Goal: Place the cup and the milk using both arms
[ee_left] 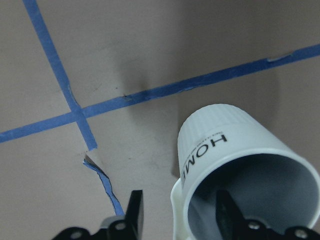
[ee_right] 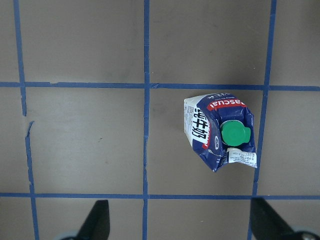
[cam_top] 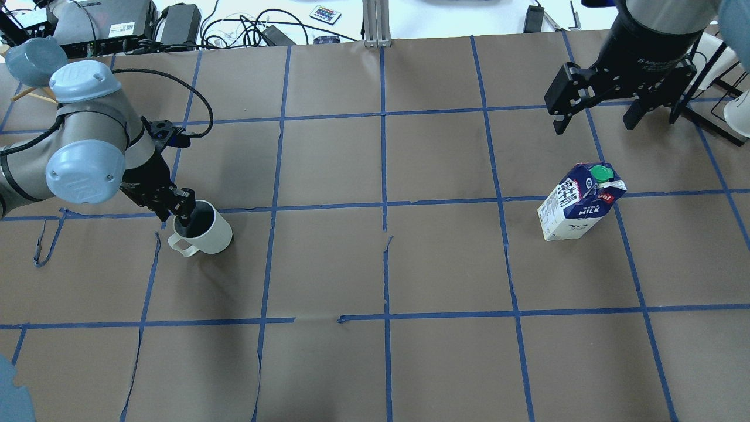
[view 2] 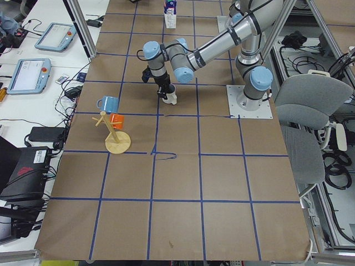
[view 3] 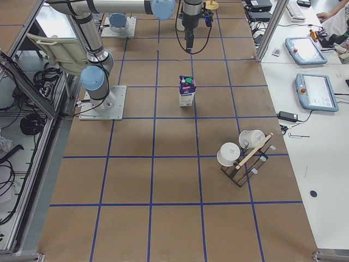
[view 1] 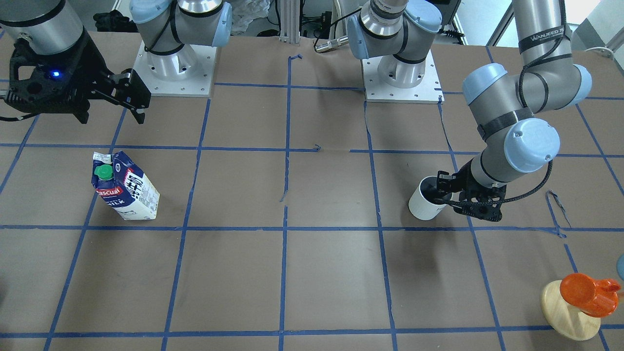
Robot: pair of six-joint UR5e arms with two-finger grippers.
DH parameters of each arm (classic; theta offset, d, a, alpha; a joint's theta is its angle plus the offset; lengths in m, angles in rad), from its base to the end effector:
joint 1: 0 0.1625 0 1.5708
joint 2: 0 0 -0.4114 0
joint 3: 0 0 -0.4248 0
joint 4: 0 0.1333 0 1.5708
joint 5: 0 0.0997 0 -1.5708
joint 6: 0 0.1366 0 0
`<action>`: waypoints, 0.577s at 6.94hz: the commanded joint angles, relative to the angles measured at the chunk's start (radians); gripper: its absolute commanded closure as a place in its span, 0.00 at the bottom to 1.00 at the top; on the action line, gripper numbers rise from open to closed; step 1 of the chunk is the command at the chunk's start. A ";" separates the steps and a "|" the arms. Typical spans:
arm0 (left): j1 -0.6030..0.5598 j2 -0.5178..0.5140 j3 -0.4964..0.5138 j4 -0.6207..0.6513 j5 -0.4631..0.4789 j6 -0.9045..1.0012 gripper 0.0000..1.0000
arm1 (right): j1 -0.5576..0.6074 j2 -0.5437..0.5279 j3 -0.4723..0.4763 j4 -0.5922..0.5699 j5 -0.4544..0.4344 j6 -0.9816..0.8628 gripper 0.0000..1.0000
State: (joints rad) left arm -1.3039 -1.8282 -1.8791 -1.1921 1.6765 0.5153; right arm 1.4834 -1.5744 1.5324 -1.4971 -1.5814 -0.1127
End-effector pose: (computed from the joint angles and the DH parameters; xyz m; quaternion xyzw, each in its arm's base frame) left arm 0.0267 -0.5484 0.1806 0.1281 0.9860 0.1063 0.0131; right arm 0.0861 -0.5278 0.4520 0.0127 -0.9998 -0.0163 0.0037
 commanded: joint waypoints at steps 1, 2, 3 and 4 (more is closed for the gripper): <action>0.000 0.001 0.000 0.003 -0.001 0.000 1.00 | -0.002 0.001 0.000 0.001 -0.002 -0.001 0.00; 0.000 0.004 0.006 0.005 -0.001 -0.001 1.00 | -0.002 0.001 0.000 0.000 0.000 0.001 0.00; -0.006 0.021 0.011 0.005 -0.006 -0.006 1.00 | -0.003 0.002 0.000 0.000 -0.002 -0.001 0.00; -0.024 0.021 0.030 0.005 -0.018 -0.091 1.00 | -0.006 0.005 0.000 -0.002 0.001 0.011 0.00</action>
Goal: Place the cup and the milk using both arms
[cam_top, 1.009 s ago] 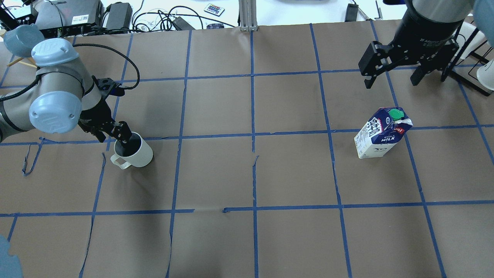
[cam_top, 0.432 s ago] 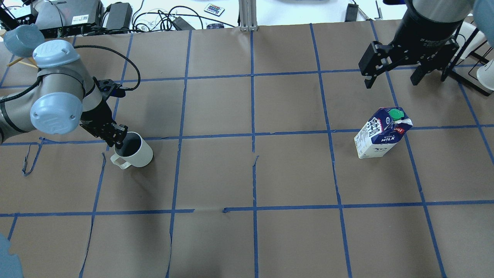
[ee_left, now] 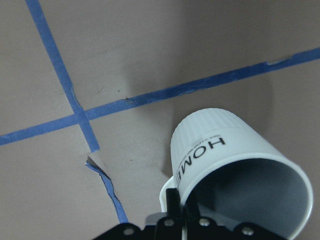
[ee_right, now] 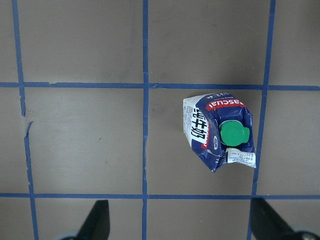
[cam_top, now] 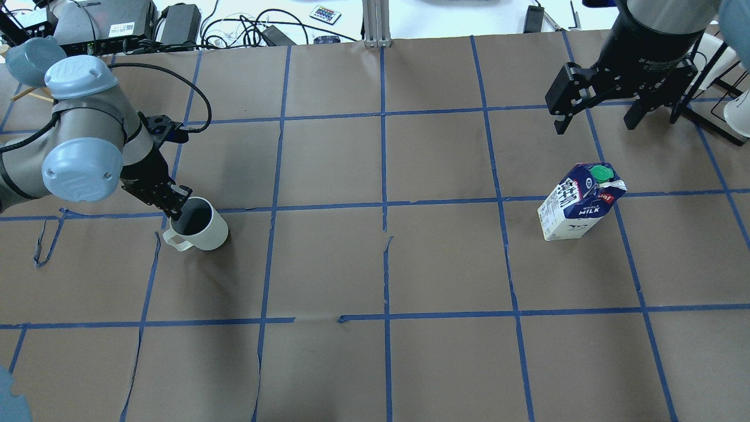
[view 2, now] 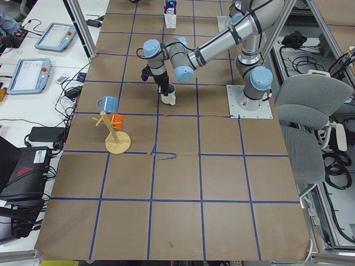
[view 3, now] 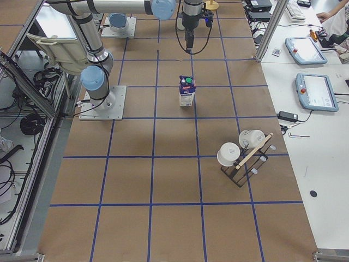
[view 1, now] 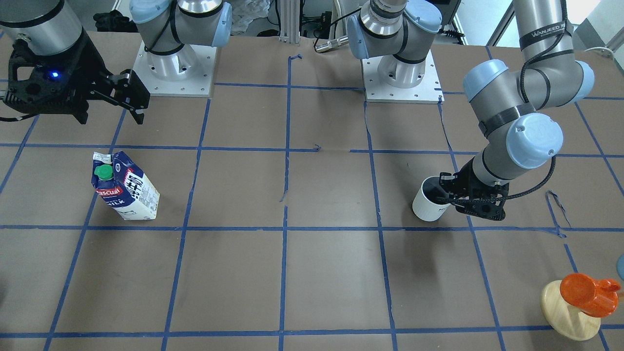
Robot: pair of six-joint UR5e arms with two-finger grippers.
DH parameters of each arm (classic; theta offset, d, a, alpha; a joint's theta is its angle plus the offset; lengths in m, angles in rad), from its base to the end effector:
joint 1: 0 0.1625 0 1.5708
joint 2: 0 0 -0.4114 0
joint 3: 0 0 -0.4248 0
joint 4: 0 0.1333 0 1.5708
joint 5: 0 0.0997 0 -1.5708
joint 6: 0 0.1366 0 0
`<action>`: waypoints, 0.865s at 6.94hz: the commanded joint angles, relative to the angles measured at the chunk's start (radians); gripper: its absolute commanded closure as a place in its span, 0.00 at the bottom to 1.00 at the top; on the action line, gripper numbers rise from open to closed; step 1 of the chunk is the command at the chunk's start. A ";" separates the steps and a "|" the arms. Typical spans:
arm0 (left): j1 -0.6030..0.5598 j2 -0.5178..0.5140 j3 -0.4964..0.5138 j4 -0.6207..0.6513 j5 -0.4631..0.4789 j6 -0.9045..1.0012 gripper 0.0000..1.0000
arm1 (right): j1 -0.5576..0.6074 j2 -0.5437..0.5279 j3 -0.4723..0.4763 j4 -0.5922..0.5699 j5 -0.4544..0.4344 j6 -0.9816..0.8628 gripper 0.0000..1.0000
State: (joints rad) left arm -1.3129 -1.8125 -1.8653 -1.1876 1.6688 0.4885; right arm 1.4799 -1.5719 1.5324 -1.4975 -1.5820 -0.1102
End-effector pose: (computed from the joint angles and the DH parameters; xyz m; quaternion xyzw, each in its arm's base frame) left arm 0.0221 -0.5541 0.1954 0.1183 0.9888 0.0889 0.0176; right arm 0.0841 -0.5289 0.4508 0.0097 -0.9998 -0.0174 0.0039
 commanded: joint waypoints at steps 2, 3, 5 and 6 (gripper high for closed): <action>-0.133 -0.011 0.089 -0.017 -0.069 -0.281 1.00 | -0.012 0.004 -0.002 -0.001 -0.001 0.003 0.00; -0.206 -0.021 0.101 -0.015 -0.111 -0.455 1.00 | -0.012 0.004 -0.002 -0.004 -0.001 -0.006 0.00; -0.320 -0.066 0.180 -0.018 -0.169 -0.623 1.00 | -0.082 0.042 0.000 -0.032 0.010 -0.013 0.00; -0.385 -0.109 0.234 -0.020 -0.169 -0.730 1.00 | -0.092 0.081 0.006 -0.106 0.001 -0.046 0.00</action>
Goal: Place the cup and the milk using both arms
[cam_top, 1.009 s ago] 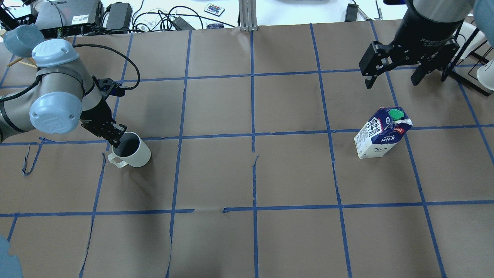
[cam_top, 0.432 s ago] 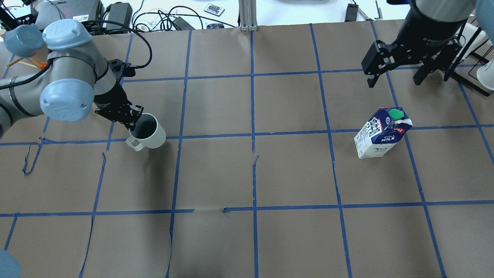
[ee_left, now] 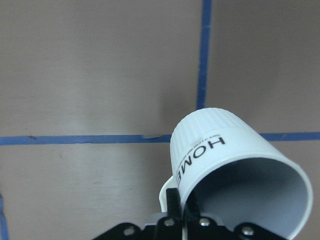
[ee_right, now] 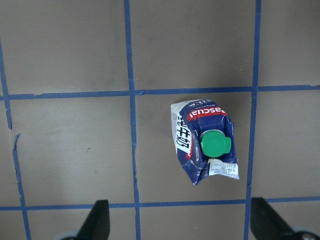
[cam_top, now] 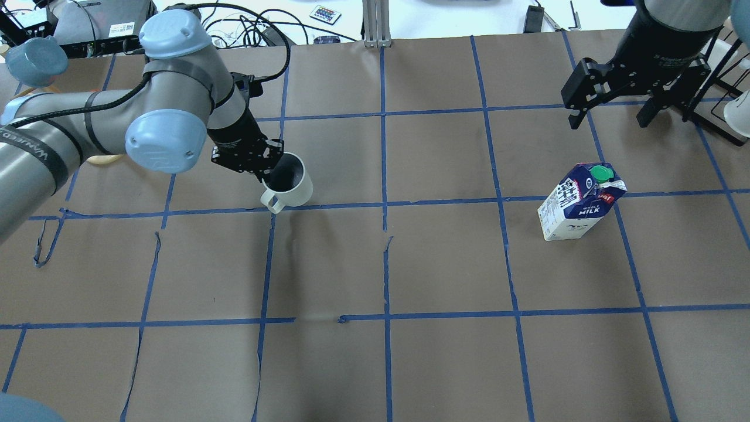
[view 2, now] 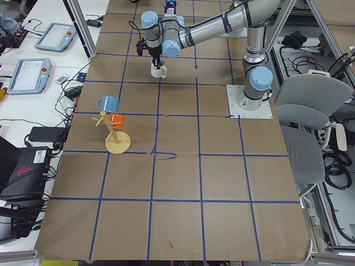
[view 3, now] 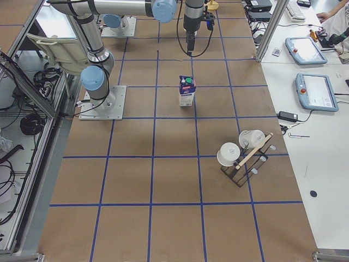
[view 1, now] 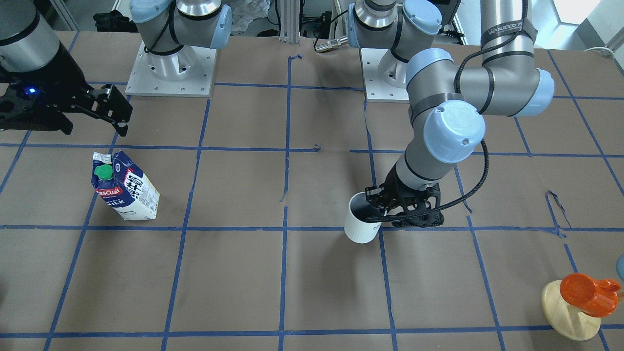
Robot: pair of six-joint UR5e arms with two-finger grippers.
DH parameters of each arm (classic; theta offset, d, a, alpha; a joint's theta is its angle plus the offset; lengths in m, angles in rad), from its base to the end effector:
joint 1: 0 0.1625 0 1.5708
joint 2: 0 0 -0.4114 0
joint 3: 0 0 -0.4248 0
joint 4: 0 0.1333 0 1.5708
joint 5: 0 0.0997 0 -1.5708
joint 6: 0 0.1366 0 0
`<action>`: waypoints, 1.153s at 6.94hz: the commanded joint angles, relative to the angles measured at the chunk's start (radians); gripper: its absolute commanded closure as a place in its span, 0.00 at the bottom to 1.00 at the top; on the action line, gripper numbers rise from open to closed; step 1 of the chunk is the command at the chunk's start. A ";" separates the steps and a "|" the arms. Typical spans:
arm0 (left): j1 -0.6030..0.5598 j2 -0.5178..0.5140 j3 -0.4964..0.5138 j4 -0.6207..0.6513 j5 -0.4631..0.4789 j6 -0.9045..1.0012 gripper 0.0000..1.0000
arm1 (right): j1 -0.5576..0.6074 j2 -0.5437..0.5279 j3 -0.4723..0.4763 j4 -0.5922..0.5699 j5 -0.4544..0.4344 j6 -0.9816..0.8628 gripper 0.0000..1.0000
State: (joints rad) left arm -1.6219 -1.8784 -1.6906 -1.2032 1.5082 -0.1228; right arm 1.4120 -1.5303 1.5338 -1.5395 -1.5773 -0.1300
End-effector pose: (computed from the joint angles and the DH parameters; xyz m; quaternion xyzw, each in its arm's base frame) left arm -0.1724 -0.5945 0.2365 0.0367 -0.9984 -0.0325 0.0286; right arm 0.0459 -0.5505 0.4321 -0.0143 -0.9997 -0.0177 0.0007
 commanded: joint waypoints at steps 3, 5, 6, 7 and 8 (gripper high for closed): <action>-0.159 -0.198 0.251 -0.005 -0.062 -0.322 1.00 | -0.039 0.064 0.154 -0.267 -0.004 -0.121 0.00; -0.161 -0.275 0.293 0.005 -0.062 -0.328 1.00 | -0.093 0.067 0.286 -0.394 0.002 -0.193 0.00; -0.165 -0.284 0.314 0.007 -0.065 -0.331 1.00 | -0.094 0.067 0.327 -0.416 0.006 -0.188 0.00; -0.185 -0.288 0.334 -0.004 -0.075 -0.331 1.00 | -0.094 0.068 0.345 -0.415 0.011 -0.195 0.00; -0.190 -0.288 0.336 -0.015 -0.088 -0.330 1.00 | -0.094 0.071 0.362 -0.409 0.011 -0.197 0.00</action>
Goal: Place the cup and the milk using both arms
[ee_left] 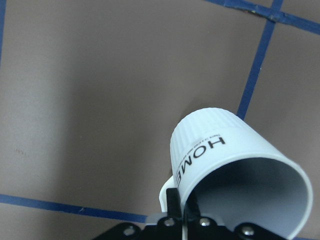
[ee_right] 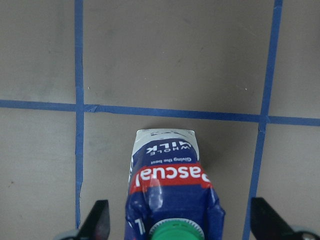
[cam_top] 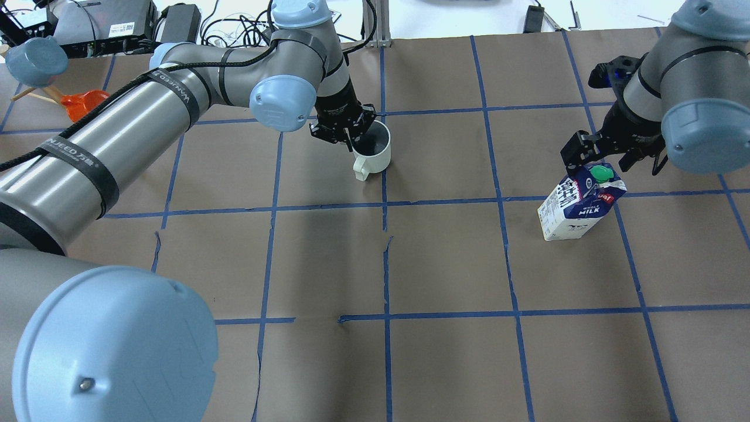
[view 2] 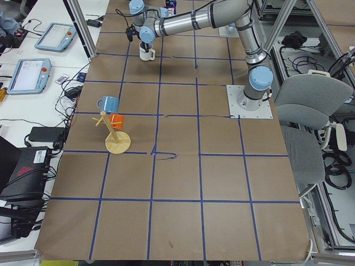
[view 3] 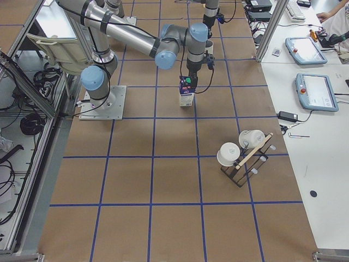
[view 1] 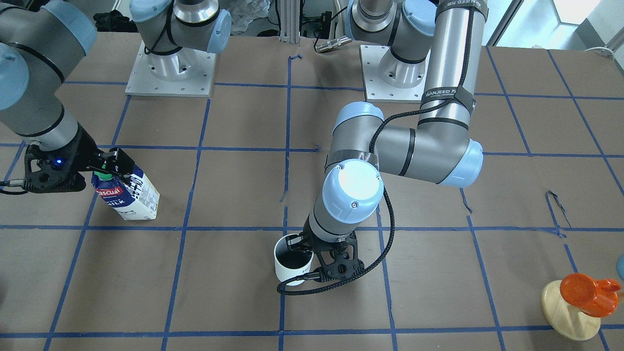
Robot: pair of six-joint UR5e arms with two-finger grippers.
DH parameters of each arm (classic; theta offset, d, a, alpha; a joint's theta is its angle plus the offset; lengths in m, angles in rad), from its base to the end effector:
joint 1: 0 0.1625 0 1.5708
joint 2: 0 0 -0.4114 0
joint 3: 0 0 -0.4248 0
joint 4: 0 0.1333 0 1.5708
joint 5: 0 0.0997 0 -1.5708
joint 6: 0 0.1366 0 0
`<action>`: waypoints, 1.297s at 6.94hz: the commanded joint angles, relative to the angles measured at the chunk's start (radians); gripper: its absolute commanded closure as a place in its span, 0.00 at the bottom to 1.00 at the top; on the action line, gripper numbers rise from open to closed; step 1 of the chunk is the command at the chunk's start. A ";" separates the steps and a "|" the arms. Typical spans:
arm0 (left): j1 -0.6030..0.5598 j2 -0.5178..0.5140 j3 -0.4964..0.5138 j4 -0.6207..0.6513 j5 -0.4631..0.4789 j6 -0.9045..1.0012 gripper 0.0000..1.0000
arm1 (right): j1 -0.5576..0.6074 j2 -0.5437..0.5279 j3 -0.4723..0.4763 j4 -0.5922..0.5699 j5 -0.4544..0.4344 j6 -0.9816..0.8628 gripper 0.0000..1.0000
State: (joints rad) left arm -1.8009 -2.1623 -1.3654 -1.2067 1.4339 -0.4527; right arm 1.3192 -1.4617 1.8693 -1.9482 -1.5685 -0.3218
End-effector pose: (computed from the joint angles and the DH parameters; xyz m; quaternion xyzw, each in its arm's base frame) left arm -0.3121 -0.6660 0.2065 0.1116 -0.9913 -0.0332 0.0608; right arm -0.0026 -0.5469 0.2635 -0.0351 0.9993 0.0142 0.0054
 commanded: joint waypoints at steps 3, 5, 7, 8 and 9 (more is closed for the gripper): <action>-0.011 -0.016 0.006 -0.022 -0.015 -0.003 0.94 | -0.001 0.000 0.039 0.003 0.002 -0.002 0.06; -0.011 -0.016 0.005 -0.011 -0.015 -0.003 0.07 | -0.001 -0.003 0.036 0.009 0.001 0.000 0.32; 0.006 0.025 0.020 -0.024 -0.010 0.011 0.00 | -0.001 -0.008 0.019 0.009 0.002 0.001 0.56; 0.033 0.065 0.029 -0.068 -0.010 0.022 0.00 | 0.000 -0.009 -0.004 0.015 0.002 0.003 0.72; 0.064 0.128 0.043 -0.136 -0.009 0.101 0.00 | 0.003 -0.011 -0.024 0.034 0.002 0.003 0.85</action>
State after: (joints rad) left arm -1.7682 -2.0946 -1.3362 -1.2800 1.4234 -0.4129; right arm 1.3196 -1.4708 1.8682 -1.9299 -1.5662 -0.3198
